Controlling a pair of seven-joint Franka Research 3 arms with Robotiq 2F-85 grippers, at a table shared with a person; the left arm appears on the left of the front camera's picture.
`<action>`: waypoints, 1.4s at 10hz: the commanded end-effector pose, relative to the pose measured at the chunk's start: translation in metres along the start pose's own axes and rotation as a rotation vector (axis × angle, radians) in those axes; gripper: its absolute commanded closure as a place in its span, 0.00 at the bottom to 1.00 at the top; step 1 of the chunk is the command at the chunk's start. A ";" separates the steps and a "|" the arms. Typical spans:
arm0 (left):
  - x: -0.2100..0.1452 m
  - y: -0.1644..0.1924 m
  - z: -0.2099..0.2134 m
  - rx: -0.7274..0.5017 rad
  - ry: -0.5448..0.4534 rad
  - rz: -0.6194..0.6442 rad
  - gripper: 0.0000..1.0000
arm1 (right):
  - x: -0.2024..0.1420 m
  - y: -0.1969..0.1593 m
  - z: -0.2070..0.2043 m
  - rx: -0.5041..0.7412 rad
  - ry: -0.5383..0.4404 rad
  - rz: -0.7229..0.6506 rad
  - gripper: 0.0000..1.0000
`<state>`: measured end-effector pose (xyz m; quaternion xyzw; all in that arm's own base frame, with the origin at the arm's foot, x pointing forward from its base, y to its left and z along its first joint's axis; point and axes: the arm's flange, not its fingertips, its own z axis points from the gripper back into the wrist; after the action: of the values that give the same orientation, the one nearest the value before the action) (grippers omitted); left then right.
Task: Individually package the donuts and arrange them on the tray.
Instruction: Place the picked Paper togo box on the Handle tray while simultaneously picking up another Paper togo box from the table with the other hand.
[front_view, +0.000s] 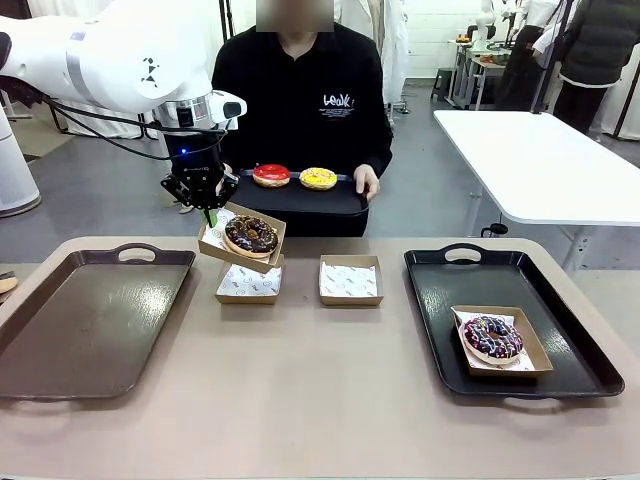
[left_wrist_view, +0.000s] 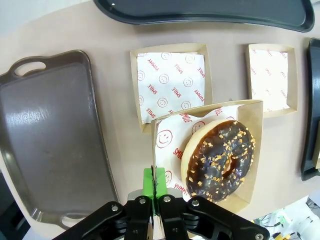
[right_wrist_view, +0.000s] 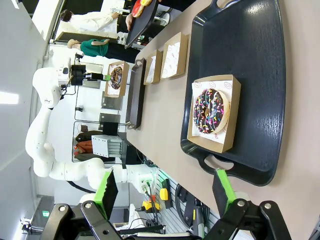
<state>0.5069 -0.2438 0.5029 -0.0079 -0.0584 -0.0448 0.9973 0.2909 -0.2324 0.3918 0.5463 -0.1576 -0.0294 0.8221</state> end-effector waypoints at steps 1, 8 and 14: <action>-0.008 0.008 0.007 -0.007 0.007 0.006 0.99 | 0.009 0.021 -0.009 -0.043 0.046 0.041 0.00; -0.064 0.138 0.035 -0.032 -0.037 0.029 0.99 | 0.115 0.199 -0.096 -0.357 0.119 0.113 0.00; -0.122 0.210 0.014 -0.006 -0.066 0.024 0.99 | 0.137 0.190 -0.279 -0.639 0.198 0.101 0.00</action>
<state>0.4116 -0.0336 0.5081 -0.0212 -0.0811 -0.0220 0.9962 0.4772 0.0537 0.5049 0.2727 -0.0920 0.0331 0.9571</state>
